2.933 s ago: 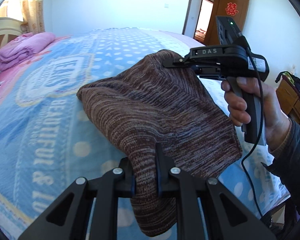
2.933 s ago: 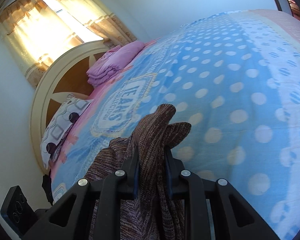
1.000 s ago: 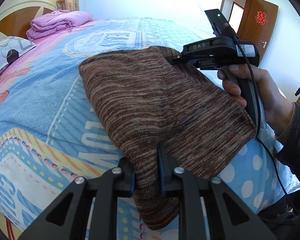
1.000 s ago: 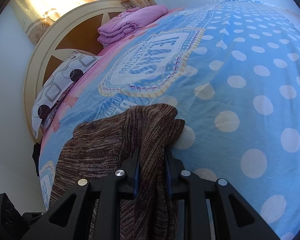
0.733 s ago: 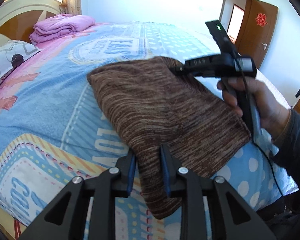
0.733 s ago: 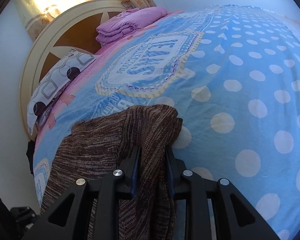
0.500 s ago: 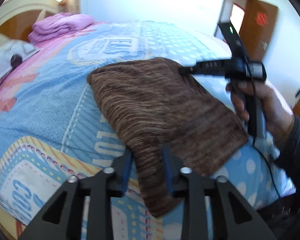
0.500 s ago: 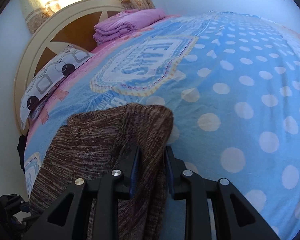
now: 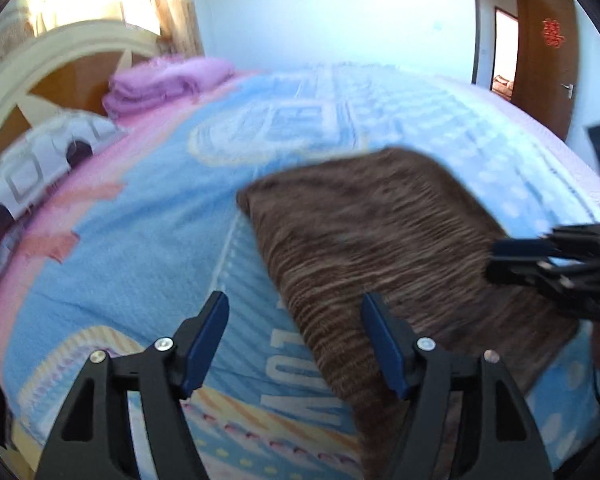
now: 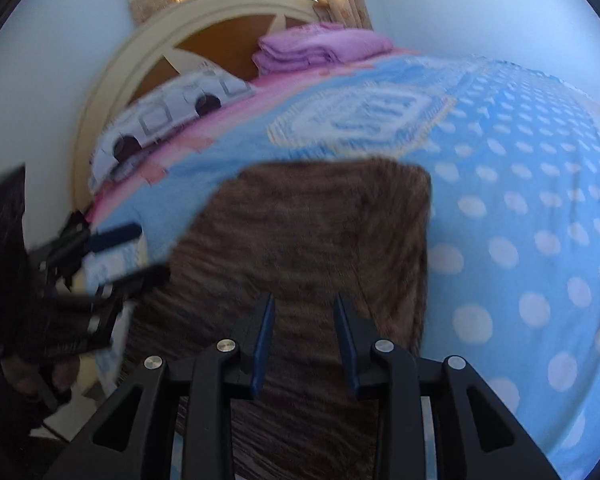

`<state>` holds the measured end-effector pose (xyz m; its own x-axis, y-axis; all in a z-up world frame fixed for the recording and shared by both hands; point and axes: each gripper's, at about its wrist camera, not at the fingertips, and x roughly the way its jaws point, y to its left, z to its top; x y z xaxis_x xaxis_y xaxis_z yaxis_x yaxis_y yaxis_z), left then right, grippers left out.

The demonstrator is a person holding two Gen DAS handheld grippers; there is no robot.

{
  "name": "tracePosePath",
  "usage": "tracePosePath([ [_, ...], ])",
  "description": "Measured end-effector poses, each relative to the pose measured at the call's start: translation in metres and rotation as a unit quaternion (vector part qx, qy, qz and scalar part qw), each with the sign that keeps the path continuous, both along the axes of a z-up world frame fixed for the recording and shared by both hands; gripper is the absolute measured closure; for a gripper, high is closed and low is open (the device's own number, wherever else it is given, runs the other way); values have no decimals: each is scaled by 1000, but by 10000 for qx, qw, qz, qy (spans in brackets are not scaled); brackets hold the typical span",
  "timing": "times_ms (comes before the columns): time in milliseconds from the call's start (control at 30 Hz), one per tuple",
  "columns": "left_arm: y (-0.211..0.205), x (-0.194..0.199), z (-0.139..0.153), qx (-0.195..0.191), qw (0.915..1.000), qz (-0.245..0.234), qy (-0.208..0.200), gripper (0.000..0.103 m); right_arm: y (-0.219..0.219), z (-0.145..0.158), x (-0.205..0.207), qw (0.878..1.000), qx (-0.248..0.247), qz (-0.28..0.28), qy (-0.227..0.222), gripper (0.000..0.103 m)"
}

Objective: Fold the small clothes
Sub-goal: 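Lay the folded end down and open both grippers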

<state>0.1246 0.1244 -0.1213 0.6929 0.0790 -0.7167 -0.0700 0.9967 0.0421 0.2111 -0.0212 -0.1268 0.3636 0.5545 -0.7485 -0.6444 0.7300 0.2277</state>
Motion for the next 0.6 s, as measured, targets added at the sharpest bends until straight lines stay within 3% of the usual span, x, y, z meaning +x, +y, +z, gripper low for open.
tracePosePath([
  [100, 1, 0, -11, -232, 9997, 37, -2, 29, -11, -6, -7, 10000, -47, -63, -27, 73],
  [233, -10, -2, -14, -6, 9999, 29, -121, 28, -15, -7, -13, 9996, -200, -159, -148, 73],
  [333, -8, -7, -16, -107, 9996, 185, -189, 19, -20, -11, -14, 9997, -47, -199, -167, 73],
  [400, 3, -10, -18, -353, 9985, 382, -157, 6, -24, -15, -16, 9994, 70, -232, -240, 73],
  [500, 13, -15, -19, -646, 9967, 482, -76, 2, -18, -17, -30, 9977, -57, -332, -589, 73],
  [600, 9, -27, -13, -497, 9974, 508, -100, 2, -14, -19, -40, 9956, -69, -507, -786, 69],
])
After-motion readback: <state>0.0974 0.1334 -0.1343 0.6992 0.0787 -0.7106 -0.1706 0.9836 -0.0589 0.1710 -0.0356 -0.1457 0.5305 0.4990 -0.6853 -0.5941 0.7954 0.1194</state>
